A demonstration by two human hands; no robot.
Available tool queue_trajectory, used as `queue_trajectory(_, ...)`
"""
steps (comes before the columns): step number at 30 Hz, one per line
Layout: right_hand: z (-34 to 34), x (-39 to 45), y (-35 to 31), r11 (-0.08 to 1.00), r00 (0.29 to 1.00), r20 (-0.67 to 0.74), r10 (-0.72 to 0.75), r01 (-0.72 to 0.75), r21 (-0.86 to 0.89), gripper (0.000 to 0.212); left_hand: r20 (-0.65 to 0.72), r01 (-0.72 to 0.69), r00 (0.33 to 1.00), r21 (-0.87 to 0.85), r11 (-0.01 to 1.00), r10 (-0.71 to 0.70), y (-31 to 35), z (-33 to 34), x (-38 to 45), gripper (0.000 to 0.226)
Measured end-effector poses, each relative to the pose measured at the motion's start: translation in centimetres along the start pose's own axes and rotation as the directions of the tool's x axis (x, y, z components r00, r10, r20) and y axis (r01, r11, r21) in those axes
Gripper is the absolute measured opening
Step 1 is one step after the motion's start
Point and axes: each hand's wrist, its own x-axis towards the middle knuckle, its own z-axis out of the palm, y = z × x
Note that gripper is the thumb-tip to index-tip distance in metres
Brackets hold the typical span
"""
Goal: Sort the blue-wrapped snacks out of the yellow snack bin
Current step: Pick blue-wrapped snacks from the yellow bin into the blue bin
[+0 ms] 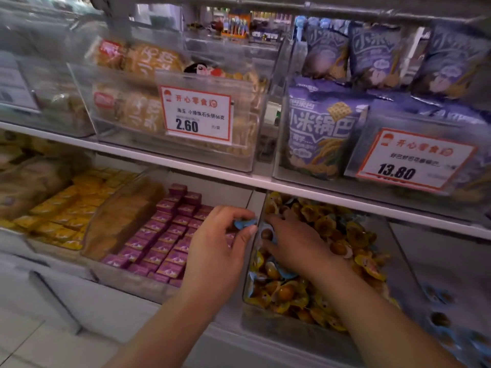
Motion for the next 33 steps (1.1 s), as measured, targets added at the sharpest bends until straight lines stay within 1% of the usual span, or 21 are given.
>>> queue_trajectory(4, -1.0, -1.2, 1.3, 0.981, 1.0, 0.008, 0.026, -0.027, 0.191, 0.045, 0.015, -0.062, 0.998, -0.009, 0.998, 0.062, 0.8, 0.4, -0.4, 0.019)
queue_trajectory(7, -2.4, -3.0, 2.6, 0.95, 0.994, -0.076, 0.073, -0.046, 0.307, 0.031, 0.03, -0.08, 0.996, -0.032, 0.996, 0.081, 1.7, 0.9, -0.9, 0.016)
queue_trajectory(9, -3.5, -4.4, 3.7, 0.913, 0.982, -0.123, 0.141, -0.081, 0.401, 0.029, 0.057, -0.094, 0.994, -0.041, 0.995, 0.096, 2.4, 1.6, -1.3, 0.015)
queue_trajectory(10, -4.0, -5.3, 4.1, 0.851, 0.969, -0.125, 0.213, -0.121, 0.511, 0.03, 0.071, -0.104, 0.992, -0.043, 0.994, 0.107, 2.7, 2.0, -1.5, 0.017)
queue_trajectory(11, -4.5, -6.5, 4.6, 0.709, 0.949, -0.097, 0.302, -0.155, 0.688, 0.03, 0.084, -0.122, 0.988, -0.053, 0.991, 0.126, 3.3, 2.7, -1.7, 0.02)
queue_trajectory(12, -5.0, -7.9, 4.9, 0.459, 0.93, -0.022, 0.366, -0.16, 0.874, 0.027, 0.093, -0.14, 0.985, -0.065, 0.988, 0.146, 3.7, 3.3, -1.9, 0.024)
queue_trajectory(13, -5.2, -9.2, 4.7, 0.158, 0.924, 0.104, 0.367, -0.172, 0.972, 0.024, 0.101, -0.155, 0.981, -0.08, 0.985, 0.163, 4.1, 3.6, -2.2, 0.029)
queue_trajectory(14, -5.4, -10.7, 4.6, -0.105, 0.926, 0.22, 0.307, -0.197, 0.975, 0.024, 0.112, -0.175, 0.976, -0.105, 0.979, 0.186, 4.7, 4.3, -2.5, 0.032)
queue_trajectory(15, -5.6, -12.1, 4.5, -0.285, 0.934, 0.29, 0.21, -0.225, 0.932, 0.028, 0.125, -0.195, 0.969, -0.133, 0.972, 0.211, 5.3, 5.2, -2.9, 0.034)
queue_trajectory(16, -5.9, -13.4, 4.4, -0.383, 0.94, 0.321, 0.116, -0.256, 0.888, 0.031, 0.143, -0.198, 0.965, -0.158, 0.967, 0.221, 5.9, 6.2, -3.4, 0.035)
queue_trajectory(17, -6.1, -14.3, 4.3, -0.425, 0.944, 0.326, 0.052, -0.274, 0.862, 0.033, 0.172, -0.178, 0.963, -0.18, 0.967, 0.209, 6.4, 7.1, -3.9, 0.037)
queue_trajectory(18, -6.4, -14.9, 4.4, -0.434, 0.946, 0.322, 0.034, -0.276, 0.858, 0.034, 0.215, -0.136, 0.96, -0.202, 0.97, 0.179, 7.0, 8.1, -4.3, 0.04)
queue_trajectory(19, -6.6, -15.3, 4.7, -0.419, 0.945, 0.32, 0.063, -0.266, 0.868, 0.035, 0.266, -0.091, 0.952, -0.221, 0.971, 0.15, 7.5, 8.9, -4.7, 0.043)
queue_trajectory(21, -7.0, -15.8, 5.6, -0.34, 0.931, 0.296, 0.213, -0.213, 0.916, 0.027, 0.384, -0.05, 0.91, -0.273, 0.961, 0.157, 8.5, 10.2, -5.4, 0.049)
queue_trajectory(24, -8.1, -16.6, 8.2, -0.2, 0.905, 0.186, 0.383, -0.115, 0.973, 0.016, 0.508, -0.108, 0.814, -0.345, 0.932, 0.282, 9.4, 11.2, -5.9, 0.062)
queue_trajectory(25, -8.4, -17.1, 9.4, -0.165, 0.895, 0.159, 0.417, -0.098, 0.981, 0.014, 0.524, -0.136, 0.798, -0.326, 0.936, 0.298, 9.3, 11.3, -5.8, 0.064)
queue_trajectory(27, -8.9, -18.1, 12.0, -0.098, 0.869, 0.122, 0.48, -0.085, 0.992, 0.011, 0.51, -0.189, 0.811, -0.238, 0.953, 0.288, 8.4, 11.4, -5.0, 0.058)
queue_trajectory(29, -8.7, -19.0, 15.0, 0.041, 0.813, 0.082, 0.576, -0.129, 0.991, 0.008, 0.498, -0.235, 0.822, -0.149, 0.961, 0.278, 7.0, 11.5, -3.8, 0.043)
queue_trajectory(31, -7.7, -19.4, 17.9, 0.221, 0.755, 0.047, 0.655, -0.25, 0.943, 0.011, 0.535, -0.248, 0.81, -0.058, 0.967, 0.24, 5.2, 11.4, -2.7, 0.035)
queue_trajectory(32, -7.1, -19.4, 19.0, 0.294, 0.744, 0.058, 0.665, -0.332, 0.896, 0.011, 0.569, -0.247, 0.793, -0.028, 0.969, 0.219, 4.4, 11.3, -2.3, 0.035)
queue_trajectory(33, -6.5, -19.4, 20.0, 0.361, 0.752, 0.093, 0.652, -0.416, 0.835, 0.016, 0.599, -0.248, 0.773, -0.018, 0.969, 0.209, 3.6, 11.2, -2.0, 0.036)
